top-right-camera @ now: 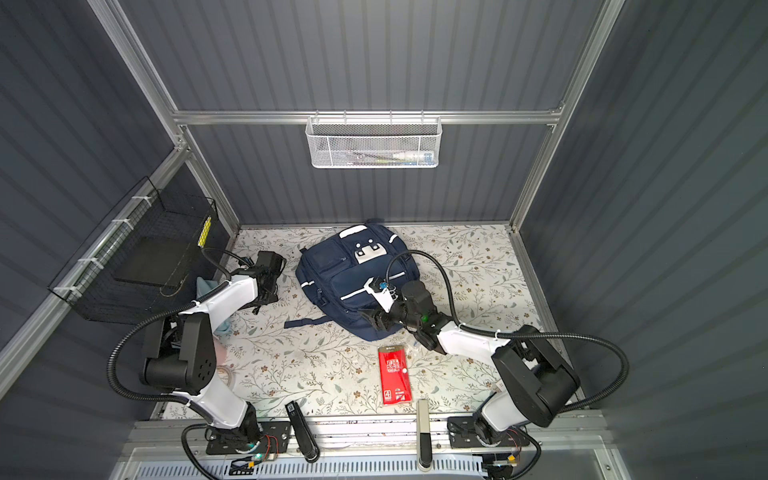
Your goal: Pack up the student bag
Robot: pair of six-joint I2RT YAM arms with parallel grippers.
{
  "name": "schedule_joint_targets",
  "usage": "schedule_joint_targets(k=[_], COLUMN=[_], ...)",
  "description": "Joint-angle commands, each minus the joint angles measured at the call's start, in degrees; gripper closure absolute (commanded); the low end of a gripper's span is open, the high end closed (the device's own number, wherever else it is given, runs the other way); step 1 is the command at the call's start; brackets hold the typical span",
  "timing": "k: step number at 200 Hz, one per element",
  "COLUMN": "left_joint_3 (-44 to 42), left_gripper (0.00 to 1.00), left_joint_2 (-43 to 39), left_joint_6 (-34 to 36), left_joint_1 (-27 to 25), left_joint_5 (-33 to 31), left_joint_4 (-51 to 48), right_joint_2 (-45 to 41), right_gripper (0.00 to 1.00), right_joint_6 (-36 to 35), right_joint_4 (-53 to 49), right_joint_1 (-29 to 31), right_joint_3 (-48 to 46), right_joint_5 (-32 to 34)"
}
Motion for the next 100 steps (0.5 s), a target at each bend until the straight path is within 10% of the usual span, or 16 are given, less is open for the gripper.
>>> schedule_joint_targets(k=[1,73,100], left_joint_3=[3.3,4.1,3.4], left_gripper=[0.0,0.0,0.0], left_joint_2=[3.3,5.3,7.1], left_joint_6=[-0.4,0.6,0.7], left_joint_1=[2.4,5.8,11.0], left_joint_5=[-3.0,-7.2,0.6], left_joint_4=[-2.4,-2.7,-1.1], right_joint_2=[1.4,5.0,6.3], right_gripper=[0.32,0.32,0.32], right_joint_6=[1.9,0.6,0.6], right_joint_4=[0.6,0.1,-0.3], right_joint_1=[-0.1,-0.1,-0.1], right_joint_3=[1.0,1.2,1.9], right_joint_5=[-2.2,-2.7,-3.2])
